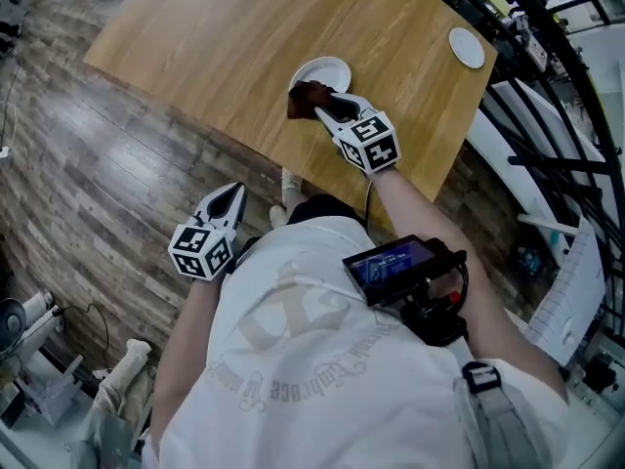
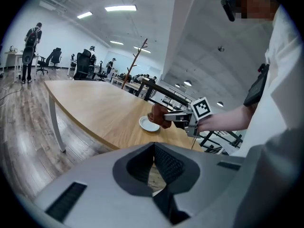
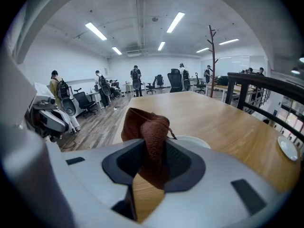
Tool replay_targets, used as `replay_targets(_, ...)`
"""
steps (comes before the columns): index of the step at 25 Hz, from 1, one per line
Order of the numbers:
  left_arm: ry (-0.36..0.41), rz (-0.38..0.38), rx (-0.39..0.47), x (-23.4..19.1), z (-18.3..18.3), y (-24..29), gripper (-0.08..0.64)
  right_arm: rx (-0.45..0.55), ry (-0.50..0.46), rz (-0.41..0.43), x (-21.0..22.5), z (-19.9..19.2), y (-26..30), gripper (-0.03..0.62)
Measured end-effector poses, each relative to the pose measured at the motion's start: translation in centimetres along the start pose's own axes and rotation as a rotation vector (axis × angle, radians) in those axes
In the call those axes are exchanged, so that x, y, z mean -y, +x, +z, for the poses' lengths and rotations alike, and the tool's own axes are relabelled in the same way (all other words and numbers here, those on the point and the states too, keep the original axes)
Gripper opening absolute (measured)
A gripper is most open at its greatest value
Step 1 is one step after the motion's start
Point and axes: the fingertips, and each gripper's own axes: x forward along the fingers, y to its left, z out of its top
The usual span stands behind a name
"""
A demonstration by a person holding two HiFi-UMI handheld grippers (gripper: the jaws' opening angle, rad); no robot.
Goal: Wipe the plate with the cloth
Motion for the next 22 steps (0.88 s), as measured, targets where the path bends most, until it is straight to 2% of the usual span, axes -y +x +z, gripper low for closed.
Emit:
replay_targets(9, 0.052, -0.025, 0.051, 1.1, 2.1, 0.4, 0.012, 0.106, -0.009, 0.056, -3.0, 1.1, -4.2, 0.123)
replay_targets(16, 0.085, -0.057, 0.052, 2.6, 2.3, 1.2, 0.012, 0.164, 0.047, 0.102, -5.8, -0.4, -7.7, 0.123)
replay_targets(22, 0.102, -0.076, 0.04, 4.4, 1.7, 1.8, 0.012, 0.171, 0.075, 0.111, -6.4, -2.5, -9.7, 0.123)
